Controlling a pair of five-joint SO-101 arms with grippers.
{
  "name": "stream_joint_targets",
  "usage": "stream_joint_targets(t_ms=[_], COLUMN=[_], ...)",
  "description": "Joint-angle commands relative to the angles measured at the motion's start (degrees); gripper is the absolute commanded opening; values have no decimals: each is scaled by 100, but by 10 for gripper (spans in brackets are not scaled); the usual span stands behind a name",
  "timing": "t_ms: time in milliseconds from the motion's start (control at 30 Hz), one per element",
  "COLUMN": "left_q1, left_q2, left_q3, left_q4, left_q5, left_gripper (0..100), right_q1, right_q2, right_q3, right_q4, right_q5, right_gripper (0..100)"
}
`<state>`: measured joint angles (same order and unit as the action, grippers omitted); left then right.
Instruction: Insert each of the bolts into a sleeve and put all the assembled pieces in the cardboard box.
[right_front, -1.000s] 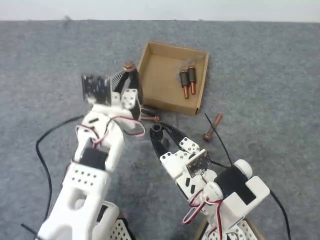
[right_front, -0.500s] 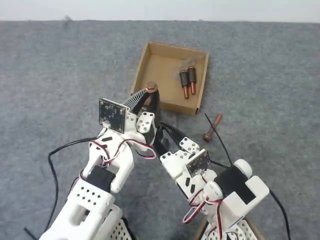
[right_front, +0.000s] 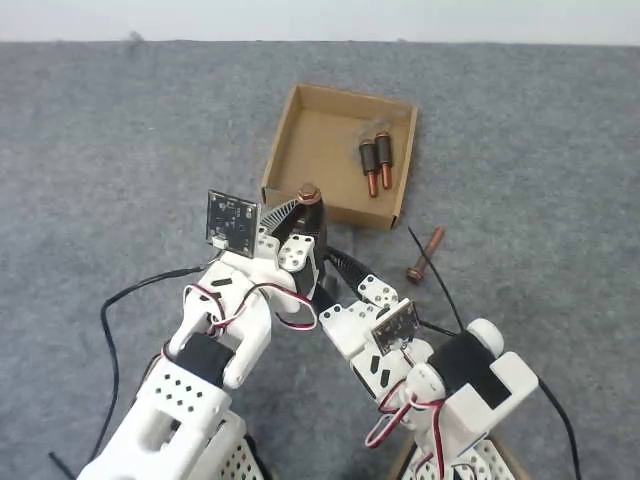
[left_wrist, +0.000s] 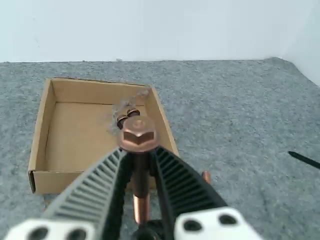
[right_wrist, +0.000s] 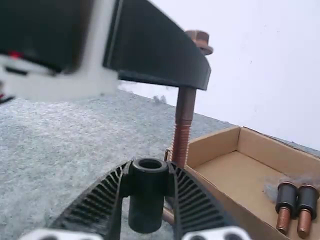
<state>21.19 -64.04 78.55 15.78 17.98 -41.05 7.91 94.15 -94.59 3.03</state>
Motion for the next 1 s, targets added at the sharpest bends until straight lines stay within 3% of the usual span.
stream_joint_targets(t_ms=[0, 333, 800, 967], left_q1=[26, -62, -9, -35], left_q2=[-343, -2004, -2057, -2040], left_q3=[-356, -4, 312, 418], left_q4=[-9, 791, 774, 607], left_q5=[88, 79, 88, 88], left_gripper=[13, 13, 13, 13], right_q1=[-13, 22, 145, 154], right_q2=[-277, -277, -330, -286], right_q3=[-18, -176, -167, -97], right_q4=[4, 418, 382, -145], right_q5=[26, 35, 35, 35], right_gripper=[6, 6, 6, 6])
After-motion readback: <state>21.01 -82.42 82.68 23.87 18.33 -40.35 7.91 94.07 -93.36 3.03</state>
